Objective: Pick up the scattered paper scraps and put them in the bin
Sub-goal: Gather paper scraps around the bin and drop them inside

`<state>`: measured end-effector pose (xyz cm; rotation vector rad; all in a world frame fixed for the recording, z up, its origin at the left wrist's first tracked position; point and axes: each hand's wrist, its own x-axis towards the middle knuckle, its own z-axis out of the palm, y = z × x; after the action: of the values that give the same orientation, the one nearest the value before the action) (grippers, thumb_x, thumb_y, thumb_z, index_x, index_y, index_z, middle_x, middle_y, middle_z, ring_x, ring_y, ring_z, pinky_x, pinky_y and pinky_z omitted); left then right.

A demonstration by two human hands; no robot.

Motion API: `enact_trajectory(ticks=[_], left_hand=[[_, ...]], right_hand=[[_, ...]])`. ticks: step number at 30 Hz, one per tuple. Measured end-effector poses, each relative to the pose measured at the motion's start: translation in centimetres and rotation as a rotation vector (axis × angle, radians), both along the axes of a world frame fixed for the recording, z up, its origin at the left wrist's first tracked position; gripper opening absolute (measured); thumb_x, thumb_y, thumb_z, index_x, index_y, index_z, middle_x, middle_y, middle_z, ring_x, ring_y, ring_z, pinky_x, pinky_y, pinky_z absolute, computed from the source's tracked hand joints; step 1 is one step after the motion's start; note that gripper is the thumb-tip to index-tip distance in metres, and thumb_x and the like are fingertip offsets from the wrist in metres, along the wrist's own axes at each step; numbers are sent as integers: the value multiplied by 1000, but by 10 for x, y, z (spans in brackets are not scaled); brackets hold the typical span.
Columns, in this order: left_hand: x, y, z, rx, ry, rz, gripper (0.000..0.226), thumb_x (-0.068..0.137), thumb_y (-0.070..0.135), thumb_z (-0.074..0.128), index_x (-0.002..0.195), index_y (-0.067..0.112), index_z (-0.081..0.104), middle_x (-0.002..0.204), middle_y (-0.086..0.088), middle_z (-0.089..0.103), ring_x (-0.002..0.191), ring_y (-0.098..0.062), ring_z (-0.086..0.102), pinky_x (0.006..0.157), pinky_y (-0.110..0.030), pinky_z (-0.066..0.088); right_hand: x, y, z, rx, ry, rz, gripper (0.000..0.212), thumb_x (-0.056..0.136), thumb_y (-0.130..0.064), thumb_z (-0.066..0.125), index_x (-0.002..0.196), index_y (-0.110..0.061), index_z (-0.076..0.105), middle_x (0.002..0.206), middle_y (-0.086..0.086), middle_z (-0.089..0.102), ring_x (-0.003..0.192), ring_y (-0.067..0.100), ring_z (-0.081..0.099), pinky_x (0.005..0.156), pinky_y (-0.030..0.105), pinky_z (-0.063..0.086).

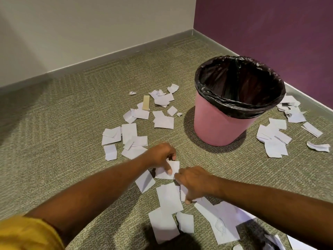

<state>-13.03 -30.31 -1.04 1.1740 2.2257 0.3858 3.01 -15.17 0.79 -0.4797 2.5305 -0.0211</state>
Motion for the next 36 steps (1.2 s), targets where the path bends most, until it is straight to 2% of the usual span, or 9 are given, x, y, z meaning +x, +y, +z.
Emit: enact_trajectory(ticks=[6,10,13,19,24,27,29,32,36], left_hand=[[6,-1,-1,-185,190,-175,81,58,40,104,123,17,62,122,-3,51,105,-24,55,83,-43,58],[7,0,-1,-177,197,-151,71,62,37,103,117,18,62,115,2,47,101,-21,54,77,-37,54],[11,1,0,-205,213,-160,62,69,35,100,118,17,68,116,2,48,103,-20,53,77,-32,48],[17,-5,-2,-129,252,-151,26,95,4,71,120,7,74,117,-11,60,103,-27,62,73,-32,43],[-2,-15,14,-44,108,83,31,94,8,78,124,4,68,92,-3,62,84,-20,59,65,-29,37],[-24,-29,23,4,49,241,39,93,14,82,128,3,65,83,5,55,79,-18,57,61,-26,37],[-40,-41,28,2,31,342,40,93,18,83,125,4,64,91,3,58,91,-24,60,63,-28,38],[-57,-64,31,-48,20,401,62,91,26,87,141,6,57,114,-8,60,106,-27,58,77,-31,39],[-52,-81,28,-181,-49,359,49,87,25,91,125,10,64,112,-9,69,98,-26,68,78,-34,52]], right_hand=[[-3,8,0,-117,-60,-164,53,86,-42,85,129,-19,65,133,3,63,117,23,61,84,35,44],[-8,16,4,-175,-67,-271,40,86,-29,83,122,-20,68,116,0,67,95,17,57,74,30,42],[-11,23,3,-189,-66,-321,27,87,-27,76,112,-19,67,105,1,68,93,22,64,69,31,47],[-21,32,4,-335,-44,-524,14,88,-20,70,99,-20,61,94,3,69,78,23,67,61,37,50],[-38,23,3,-494,45,-619,23,94,-9,62,104,-29,66,95,-6,74,77,15,69,61,36,55],[-49,9,-2,-418,134,-575,17,97,-26,73,112,-27,64,102,-4,71,87,22,69,72,37,57],[-55,-1,-6,-358,157,-534,45,87,-44,85,119,-24,60,113,-3,62,94,23,64,76,39,55],[-57,-14,-13,-264,140,-452,75,73,-54,93,127,-21,53,123,-1,48,100,23,60,82,43,58],[-57,-24,-21,-230,156,-425,81,68,-48,99,126,-21,50,126,2,46,98,26,64,83,43,59]])
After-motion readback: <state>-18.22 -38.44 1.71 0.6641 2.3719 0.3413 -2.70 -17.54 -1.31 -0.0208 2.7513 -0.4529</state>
